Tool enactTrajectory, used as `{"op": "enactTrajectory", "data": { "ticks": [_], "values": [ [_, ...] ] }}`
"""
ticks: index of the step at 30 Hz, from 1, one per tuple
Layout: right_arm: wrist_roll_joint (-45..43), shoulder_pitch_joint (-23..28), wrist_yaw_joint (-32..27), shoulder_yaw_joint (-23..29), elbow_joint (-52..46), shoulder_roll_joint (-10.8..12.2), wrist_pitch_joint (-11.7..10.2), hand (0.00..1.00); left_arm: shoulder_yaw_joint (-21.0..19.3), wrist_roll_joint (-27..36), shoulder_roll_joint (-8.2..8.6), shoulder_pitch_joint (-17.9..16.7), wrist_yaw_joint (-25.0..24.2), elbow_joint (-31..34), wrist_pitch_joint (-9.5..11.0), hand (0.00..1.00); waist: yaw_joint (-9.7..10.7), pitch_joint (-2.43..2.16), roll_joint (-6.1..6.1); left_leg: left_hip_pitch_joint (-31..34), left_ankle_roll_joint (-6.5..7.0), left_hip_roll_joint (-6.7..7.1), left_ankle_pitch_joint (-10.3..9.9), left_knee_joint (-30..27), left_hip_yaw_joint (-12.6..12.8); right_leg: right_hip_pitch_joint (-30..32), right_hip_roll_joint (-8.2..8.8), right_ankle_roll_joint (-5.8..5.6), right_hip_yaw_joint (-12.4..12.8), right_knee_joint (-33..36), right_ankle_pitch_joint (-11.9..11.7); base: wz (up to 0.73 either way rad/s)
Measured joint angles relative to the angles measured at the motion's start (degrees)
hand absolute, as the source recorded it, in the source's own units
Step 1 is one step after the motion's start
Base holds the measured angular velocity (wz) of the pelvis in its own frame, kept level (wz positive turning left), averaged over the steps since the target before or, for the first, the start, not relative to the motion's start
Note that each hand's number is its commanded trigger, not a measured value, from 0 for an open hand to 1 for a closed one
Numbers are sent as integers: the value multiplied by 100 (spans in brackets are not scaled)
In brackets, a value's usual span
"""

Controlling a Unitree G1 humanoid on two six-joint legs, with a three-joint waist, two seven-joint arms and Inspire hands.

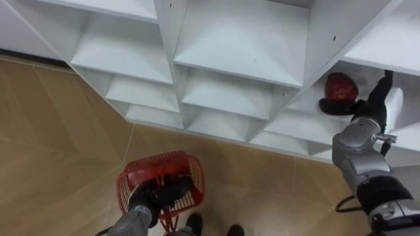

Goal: Collect fruits from the closet

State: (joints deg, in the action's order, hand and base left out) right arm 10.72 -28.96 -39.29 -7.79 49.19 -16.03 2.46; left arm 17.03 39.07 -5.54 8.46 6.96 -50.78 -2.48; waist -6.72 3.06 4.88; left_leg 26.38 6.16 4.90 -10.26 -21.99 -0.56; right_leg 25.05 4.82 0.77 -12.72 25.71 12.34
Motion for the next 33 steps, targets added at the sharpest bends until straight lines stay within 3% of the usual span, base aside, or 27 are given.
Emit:
{"op": "enactTrajectory", "data": {
  "ticks": [14, 23, 33],
  "values": [
    [1, 41, 207, -16, 4, 54, 5, 0, 16, 26, 66, 47, 38, 2, -11, 100, 0, -6, -63, 7, 1, -9, 1, -54, 18, -30, 33, 5, -163, -3, -2, 0],
    [-64, 40, 275, -18, 3, 110, 4, 0, 31, 30, 124, 53, 35, -3, -12, 100, -8, -17, -93, 6, -4, -15, 4, -53, 25, 4, 31, 6, -132, 39, 0, 0],
    [-231, 23, 450, -406, -80, 168, 4, 0, 237, 78, 197, 128, 25, -1, 5, 100, -102, -17, -94, 39, 1, 21, 11, -77, 95, 159, 109, 38, -66, 308, 63, -1]
  ]
}}
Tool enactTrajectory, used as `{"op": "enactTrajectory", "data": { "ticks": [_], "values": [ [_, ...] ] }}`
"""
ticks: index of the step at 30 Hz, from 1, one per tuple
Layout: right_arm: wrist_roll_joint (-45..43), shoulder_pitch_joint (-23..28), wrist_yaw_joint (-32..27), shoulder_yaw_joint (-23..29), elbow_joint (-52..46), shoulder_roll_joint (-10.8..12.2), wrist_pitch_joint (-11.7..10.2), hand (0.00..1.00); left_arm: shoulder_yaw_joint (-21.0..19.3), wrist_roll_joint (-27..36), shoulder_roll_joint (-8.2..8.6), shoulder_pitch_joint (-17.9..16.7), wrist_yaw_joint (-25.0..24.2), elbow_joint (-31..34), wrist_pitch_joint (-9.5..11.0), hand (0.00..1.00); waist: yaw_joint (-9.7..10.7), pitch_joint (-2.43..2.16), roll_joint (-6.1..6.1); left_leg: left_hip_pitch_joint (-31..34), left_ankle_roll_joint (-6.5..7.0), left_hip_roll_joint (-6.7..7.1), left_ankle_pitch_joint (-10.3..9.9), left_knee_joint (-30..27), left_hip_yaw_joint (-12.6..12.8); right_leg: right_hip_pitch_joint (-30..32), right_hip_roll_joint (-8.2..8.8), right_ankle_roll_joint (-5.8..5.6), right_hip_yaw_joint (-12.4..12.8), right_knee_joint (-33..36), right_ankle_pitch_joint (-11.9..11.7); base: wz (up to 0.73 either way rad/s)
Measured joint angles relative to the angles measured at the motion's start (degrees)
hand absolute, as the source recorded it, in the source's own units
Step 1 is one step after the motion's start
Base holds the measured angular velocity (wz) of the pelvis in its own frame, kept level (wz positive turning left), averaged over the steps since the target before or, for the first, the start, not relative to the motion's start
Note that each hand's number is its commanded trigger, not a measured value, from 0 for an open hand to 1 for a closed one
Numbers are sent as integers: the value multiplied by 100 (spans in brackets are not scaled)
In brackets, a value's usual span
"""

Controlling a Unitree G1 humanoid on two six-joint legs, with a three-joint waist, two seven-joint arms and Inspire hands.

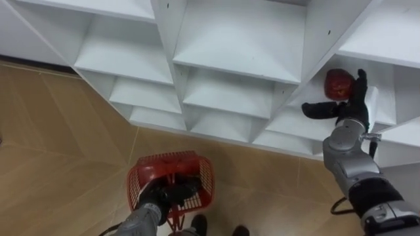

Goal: Collect fruits from the closet

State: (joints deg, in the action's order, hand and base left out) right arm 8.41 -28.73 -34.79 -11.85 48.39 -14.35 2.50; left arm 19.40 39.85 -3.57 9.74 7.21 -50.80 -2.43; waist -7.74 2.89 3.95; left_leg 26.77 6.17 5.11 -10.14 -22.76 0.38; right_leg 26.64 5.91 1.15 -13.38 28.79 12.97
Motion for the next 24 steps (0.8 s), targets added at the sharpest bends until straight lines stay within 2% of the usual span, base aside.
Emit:
{"op": "enactTrajectory", "data": {
  "ticks": [7, 13, 18, 24],
  "values": [
    [0, -59, -35, -36, 1, 0, -5, 0, 115, -2, 30, 60, -5, 6, 13, 100, -4, -1, -2, 102, -9, 19, 45, -6, -49, 67, 10, 2, -33, -20, -1, 4],
    [-202, -307, -207, -37, 0, -3, -14, 0, 158, 1, 76, 89, -20, 20, 42, 100, -19, -1, -1, 271, -26, 28, 83, -6, -53, 284, 40, 14, -80, 70, 6, 1],
    [-679, -326, -342, -28, -327, -6, -67, 0, 153, -6, 95, 73, -17, 16, 45, 100, 41, 0, 0, 398, -26, 57, 83, -44, -46, 528, 110, 36, -69, 346, 31, 1],
    [-673, -305, -462, -29, -480, -4, -68, 0, 152, -6, 104, 59, -17, 14, 61, 100, 104, 10, 17, 551, -26, 69, 83, -129, -20, 688, 148, 49, -60, 463, 52, 1]
  ]
}}
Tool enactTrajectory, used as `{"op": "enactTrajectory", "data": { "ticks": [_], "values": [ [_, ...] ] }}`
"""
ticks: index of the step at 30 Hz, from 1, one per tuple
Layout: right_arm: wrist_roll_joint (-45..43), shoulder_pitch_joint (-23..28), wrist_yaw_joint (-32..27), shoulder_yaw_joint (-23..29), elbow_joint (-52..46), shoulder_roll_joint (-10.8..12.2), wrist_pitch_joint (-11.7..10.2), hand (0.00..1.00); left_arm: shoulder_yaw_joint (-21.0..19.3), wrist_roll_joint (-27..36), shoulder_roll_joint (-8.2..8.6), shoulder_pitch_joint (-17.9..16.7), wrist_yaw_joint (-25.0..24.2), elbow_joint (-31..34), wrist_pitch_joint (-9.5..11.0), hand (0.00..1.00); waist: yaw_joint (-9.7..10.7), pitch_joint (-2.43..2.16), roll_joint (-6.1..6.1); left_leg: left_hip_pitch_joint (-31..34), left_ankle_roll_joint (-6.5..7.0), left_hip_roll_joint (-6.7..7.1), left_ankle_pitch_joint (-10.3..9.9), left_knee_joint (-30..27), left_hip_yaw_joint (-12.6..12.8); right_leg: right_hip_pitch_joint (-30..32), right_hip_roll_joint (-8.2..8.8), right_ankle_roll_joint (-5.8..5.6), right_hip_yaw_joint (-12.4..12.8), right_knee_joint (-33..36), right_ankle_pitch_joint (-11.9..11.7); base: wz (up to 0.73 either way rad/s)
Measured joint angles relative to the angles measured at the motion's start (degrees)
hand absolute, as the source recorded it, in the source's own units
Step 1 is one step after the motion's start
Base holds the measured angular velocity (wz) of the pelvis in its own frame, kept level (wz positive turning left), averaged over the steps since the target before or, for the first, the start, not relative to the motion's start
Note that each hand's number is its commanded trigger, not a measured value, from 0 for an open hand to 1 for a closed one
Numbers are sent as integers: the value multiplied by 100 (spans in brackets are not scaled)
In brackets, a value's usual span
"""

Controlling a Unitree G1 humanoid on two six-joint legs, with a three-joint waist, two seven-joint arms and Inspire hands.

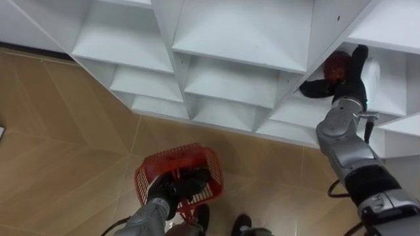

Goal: Collect fruits from the closet

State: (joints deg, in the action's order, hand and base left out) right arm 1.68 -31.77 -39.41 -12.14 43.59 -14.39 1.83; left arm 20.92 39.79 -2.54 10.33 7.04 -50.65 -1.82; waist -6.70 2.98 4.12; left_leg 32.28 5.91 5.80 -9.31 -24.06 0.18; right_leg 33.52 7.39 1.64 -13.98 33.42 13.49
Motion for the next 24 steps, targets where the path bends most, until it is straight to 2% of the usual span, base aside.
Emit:
{"op": "enactTrajectory", "data": {
  "ticks": [9, 12, 16, 24],
  "values": [
    [1, -4, -91, 6, 48, -2, 0, 0, -38, -3, 56, 6, -7, 0, 14, 100, 11, 15, 20, 309, -4, 4, -4, -250, 63, 179, 24, 113, -21, 65, 85, 1],
    [3, -5, -192, 7, 115, -3, 0, 0, -35, -1, 55, 20, -30, 0, 23, 100, 11, 39, 47, 403, -11, 3, -4, -354, 65, 259, 33, 135, -20, 151, 98, 1],
    [4, -13, -318, 14, 122, -5, 0, 0, -35, -1, 57, 20, -62, 1, 53, 100, 5, 62, 63, 534, -15, 0, 0, -457, 68, 380, 44, 155, -26, 238, 105, 0],
    [20, -26, -492, 18, 128, -14, -2, 0, -31, 0, 49, 42, -112, 53, 113, 100, 3, 67, 72, 723, -20, 0, 3, -528, 84, 578, 52, 168, -8, 308, 120, 0]
  ]
}}
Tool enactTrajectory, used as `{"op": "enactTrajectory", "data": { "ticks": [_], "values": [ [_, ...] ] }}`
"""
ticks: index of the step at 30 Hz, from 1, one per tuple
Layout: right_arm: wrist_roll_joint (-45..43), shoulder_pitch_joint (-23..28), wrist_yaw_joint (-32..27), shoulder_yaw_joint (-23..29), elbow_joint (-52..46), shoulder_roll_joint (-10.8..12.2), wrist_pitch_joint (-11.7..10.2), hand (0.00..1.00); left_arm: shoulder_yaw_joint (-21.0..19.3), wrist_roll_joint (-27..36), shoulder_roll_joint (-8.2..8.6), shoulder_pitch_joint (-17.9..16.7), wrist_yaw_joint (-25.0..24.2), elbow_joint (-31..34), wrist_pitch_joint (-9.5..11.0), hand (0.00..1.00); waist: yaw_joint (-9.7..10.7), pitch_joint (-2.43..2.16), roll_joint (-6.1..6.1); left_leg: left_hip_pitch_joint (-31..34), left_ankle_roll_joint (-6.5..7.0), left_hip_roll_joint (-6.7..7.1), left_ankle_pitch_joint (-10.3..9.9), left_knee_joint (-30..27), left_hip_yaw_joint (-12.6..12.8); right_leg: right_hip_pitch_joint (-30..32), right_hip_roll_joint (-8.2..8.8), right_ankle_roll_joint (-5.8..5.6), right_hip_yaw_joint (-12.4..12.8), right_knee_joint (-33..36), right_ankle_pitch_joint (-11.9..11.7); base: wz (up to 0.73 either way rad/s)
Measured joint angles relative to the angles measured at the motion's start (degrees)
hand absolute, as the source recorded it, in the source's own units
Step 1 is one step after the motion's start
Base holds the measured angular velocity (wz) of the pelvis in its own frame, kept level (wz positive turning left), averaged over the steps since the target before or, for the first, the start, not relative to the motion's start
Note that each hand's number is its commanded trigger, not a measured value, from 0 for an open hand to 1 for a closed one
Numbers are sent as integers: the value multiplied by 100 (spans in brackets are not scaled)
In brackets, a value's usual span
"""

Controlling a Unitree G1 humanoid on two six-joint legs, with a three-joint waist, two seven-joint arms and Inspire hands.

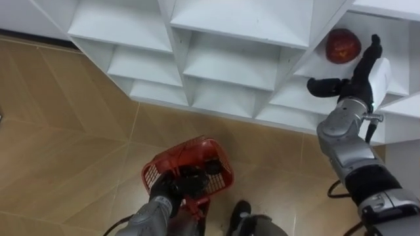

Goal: Collect fruits from the closet

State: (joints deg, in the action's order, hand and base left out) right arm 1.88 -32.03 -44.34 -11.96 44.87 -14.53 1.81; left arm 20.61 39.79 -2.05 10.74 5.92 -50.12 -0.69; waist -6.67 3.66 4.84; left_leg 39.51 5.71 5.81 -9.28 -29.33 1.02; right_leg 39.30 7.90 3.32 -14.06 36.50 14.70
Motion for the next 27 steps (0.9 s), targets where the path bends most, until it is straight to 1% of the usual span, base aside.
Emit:
{"op": "enactTrajectory", "data": {
  "ticks": [7, 11, 15, 25, 27],
  "values": [
    [102, -62, -4, -21, 57, -3, 0, 0, 157, 2, -64, 37, 7, -4, 61, 100, -7, 17, 30, 5, -9, -4, -6, -4, 2, 12, -5, 2, 5, 4, 6, 0],
    [506, -62, 6, -35, 62, -3, 4, 0, 221, 5, -93, 33, 14, 9, 60, 100, -25, 17, 30, 5, -9, -4, -7, -6, -4, 12, -4, 3, -1, -2, 5, 0],
    [745, -126, 41, -31, 63, -4, 16, 0, 236, 4, -88, 36, 16, 8, 45, 100, -23, 17, 29, -3, -10, -5, -6, -14, -23, -11, -6, 5, -22, -52, 5, 0],
    [952, -161, 185, 196, -50, -9, 24, 0, 185, -69, -88, 34, 38, 78, -5, 100, 14, 14, 26, -2, -8, -6, -6, -15, -20, -21, -7, 4, -25, -37, 3, 0],
    [1082, -161, 303, 203, -111, -63, 25, 0, 94, -129, -62, 33, 91, 78, -33, 100, 27, 13, 26, -9, -9, -8, -6, -16, -13, -21, -7, 5, -17, -34, 2, 0]
  ]
}}
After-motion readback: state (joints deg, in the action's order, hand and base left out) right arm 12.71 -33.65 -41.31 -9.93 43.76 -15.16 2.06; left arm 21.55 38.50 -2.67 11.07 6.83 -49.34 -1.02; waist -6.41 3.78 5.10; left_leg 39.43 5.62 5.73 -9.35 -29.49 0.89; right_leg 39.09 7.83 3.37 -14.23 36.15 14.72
